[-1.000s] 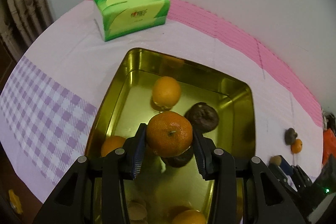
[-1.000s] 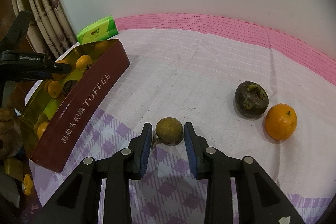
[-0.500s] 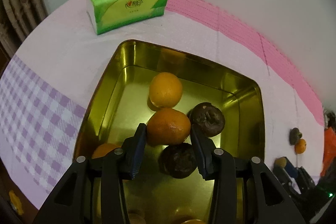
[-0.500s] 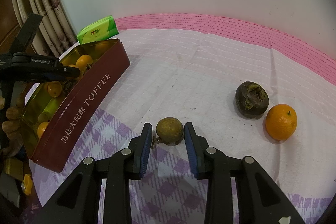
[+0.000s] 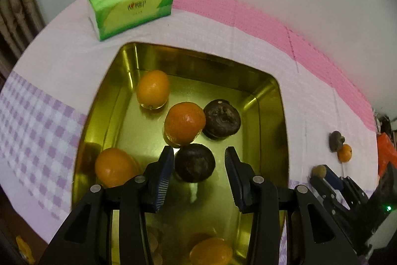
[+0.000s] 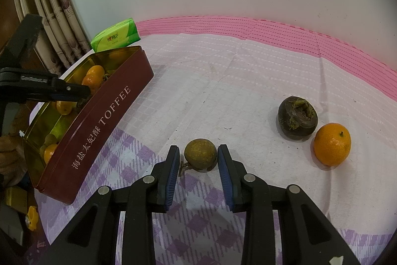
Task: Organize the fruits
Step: 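Lower the orange into the tin and open the left gripper, then carry the small olive fruit into the tin and open the right gripper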
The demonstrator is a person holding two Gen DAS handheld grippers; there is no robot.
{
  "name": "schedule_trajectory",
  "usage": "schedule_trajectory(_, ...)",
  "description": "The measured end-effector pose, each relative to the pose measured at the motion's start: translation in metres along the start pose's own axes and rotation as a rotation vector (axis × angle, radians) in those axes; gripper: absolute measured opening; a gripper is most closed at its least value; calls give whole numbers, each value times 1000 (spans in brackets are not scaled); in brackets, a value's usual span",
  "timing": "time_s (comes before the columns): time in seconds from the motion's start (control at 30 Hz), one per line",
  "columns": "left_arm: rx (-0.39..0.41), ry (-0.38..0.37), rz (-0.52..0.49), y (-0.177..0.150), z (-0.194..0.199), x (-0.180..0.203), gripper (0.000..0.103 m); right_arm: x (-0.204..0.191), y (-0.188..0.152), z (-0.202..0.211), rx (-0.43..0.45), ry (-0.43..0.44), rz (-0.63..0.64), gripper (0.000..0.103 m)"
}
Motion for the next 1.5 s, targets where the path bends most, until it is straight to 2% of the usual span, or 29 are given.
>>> schedule_trajectory(0.1, 23, 9, 7, -1, 15, 3, 46, 0, 0, 0, 0, 0, 0, 31)
schedule_trajectory(0.23, 47, 49, 4, -6, 33, 8, 55, 0, 0, 0, 0, 2, 1, 32)
schedule_trajectory(0.37, 67, 107, -11, -15, 49, 14, 59, -1, -1, 0, 0, 1, 1, 32)
schedule_trajectory(0.5, 73, 176, -24, -29, 62, 18, 66, -1, -1, 0, 1, 3, -1, 31)
schedule_trajectory(0.67, 72, 251, -42, -46, 78, 19, 72, -1, -1, 0, 3, -5, -7, 28)
schedule_trajectory(0.97, 102, 304, -70, -65, 98, 19, 78, -3, -2, 3, -7, -18, -21, 27)
schedule_trajectory(1.13, 107, 306, -72, -68, 100, 19, 79, -8, 1, 18, 14, -7, -24, 27)
schedule_trajectory(1.5, 131, 345, -50, -66, 104, 4, 82, -55, 22, 59, 84, 71, 41, 27)
Point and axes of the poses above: each gripper's, at about its wrist camera, not at the fingertips, and z roughly against the way its jaws point, x to its right, y to its top, the point moved 3 cm from there along -z, roughly the way its jaws point, and after that the axes turned 7 degrees about -z, right-handed, at the moved point
